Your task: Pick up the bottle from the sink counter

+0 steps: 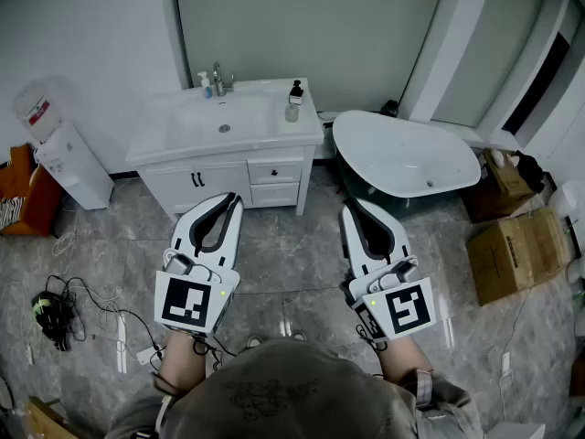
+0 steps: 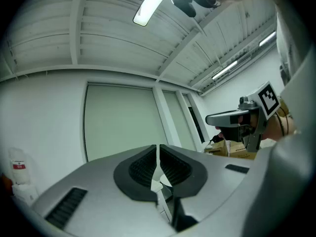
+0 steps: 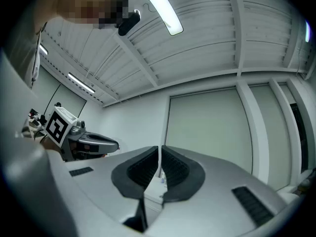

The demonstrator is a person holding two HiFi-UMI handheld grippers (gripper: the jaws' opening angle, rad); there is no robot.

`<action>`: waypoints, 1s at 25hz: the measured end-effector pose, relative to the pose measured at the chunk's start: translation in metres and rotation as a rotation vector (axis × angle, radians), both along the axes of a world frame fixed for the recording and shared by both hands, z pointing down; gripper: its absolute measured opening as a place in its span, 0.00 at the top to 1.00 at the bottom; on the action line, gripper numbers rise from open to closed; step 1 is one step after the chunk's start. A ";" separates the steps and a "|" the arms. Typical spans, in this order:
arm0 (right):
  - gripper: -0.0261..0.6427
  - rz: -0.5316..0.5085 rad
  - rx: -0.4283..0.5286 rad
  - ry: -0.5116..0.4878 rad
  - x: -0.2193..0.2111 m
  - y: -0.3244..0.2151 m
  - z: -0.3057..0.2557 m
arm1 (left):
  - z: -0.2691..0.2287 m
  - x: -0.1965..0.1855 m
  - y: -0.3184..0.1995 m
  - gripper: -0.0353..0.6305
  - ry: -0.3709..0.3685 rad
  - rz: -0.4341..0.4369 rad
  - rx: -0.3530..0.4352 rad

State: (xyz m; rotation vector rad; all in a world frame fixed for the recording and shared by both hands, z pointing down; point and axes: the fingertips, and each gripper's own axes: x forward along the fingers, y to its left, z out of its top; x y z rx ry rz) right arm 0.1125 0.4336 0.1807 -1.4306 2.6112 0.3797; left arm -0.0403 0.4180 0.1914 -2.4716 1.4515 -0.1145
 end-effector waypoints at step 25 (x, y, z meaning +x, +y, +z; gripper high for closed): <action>0.90 -0.042 -0.035 -0.037 0.081 -0.052 0.028 | 0.019 0.077 -0.058 0.90 -0.038 -0.033 0.011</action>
